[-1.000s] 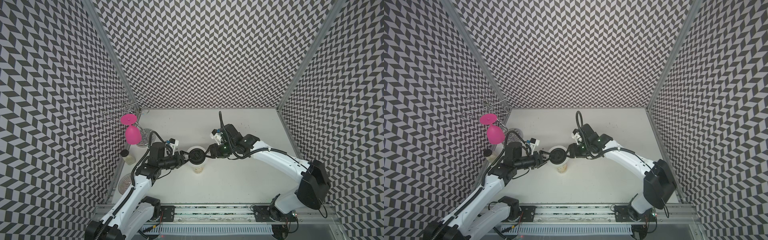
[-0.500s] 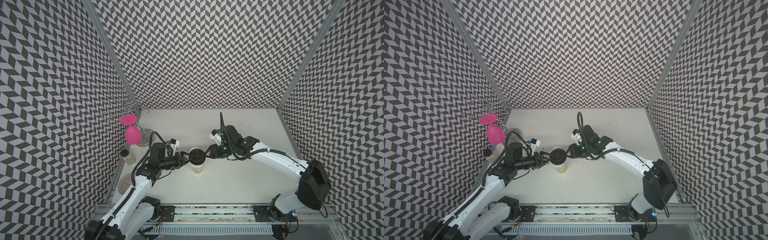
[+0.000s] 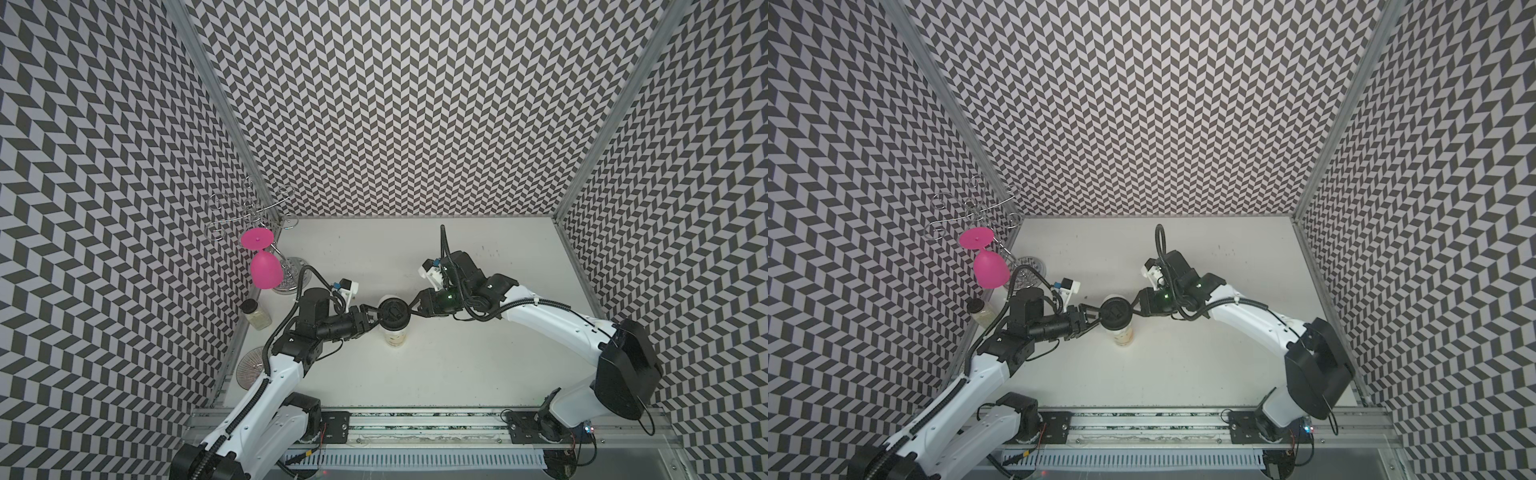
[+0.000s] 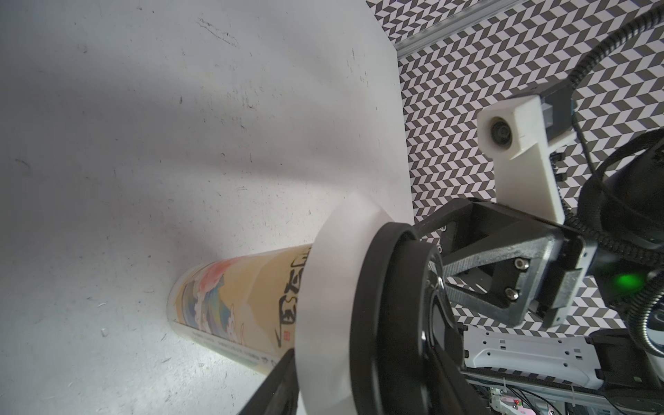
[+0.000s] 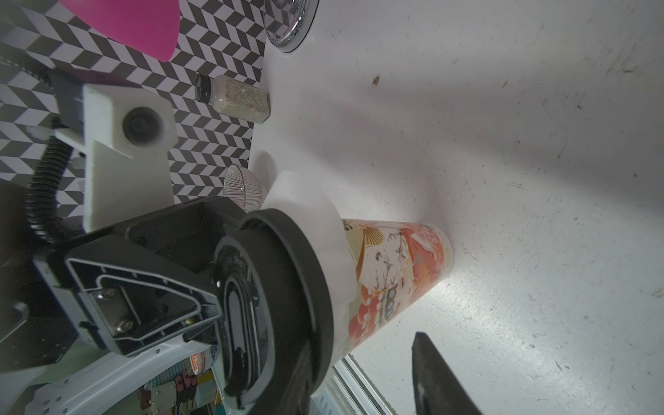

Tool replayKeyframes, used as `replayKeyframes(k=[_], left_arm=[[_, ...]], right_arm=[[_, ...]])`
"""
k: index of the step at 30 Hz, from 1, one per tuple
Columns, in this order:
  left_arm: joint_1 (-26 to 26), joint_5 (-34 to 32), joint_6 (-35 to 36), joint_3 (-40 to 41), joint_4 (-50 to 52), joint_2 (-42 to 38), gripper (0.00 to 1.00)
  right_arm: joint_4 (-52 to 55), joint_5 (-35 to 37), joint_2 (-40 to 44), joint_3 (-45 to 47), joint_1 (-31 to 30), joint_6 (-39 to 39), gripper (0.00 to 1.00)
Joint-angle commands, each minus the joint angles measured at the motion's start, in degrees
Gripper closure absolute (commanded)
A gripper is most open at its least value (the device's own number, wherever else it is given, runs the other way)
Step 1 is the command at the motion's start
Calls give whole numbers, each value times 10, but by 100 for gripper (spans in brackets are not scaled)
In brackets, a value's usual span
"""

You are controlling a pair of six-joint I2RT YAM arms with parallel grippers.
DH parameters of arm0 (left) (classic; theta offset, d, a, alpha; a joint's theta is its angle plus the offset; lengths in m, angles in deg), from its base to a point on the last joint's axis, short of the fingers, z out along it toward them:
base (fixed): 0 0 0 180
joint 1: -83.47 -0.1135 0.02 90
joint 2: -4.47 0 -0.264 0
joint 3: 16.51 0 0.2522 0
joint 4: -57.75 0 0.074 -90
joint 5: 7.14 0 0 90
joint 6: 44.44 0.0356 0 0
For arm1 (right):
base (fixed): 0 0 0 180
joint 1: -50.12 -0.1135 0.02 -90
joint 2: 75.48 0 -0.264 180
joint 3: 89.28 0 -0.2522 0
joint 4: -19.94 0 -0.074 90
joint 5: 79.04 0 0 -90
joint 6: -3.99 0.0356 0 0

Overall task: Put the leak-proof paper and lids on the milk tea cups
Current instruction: Secure the cup lid on the cup.

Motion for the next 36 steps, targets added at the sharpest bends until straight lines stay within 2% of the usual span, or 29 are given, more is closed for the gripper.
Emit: replayKeyframes(k=[1,8,14,21,36], left_arm=[[2,-36,4,30,69,10,45],[2,-40,5,31,70,12,45],[2,-41,10,29,76,13,46],[2,-43,11,28,77,13,46],[2,-42,15,27,76,15,46]], right_arm=[[58,44,-30,35,-2,-14,57],[60,36,-19,10,-2,-15,56],[38,2,15,-40,4,-5,49],[-6,-27,47,-47,12,10,41],[-40,-96,-25,-36,2,3,16]])
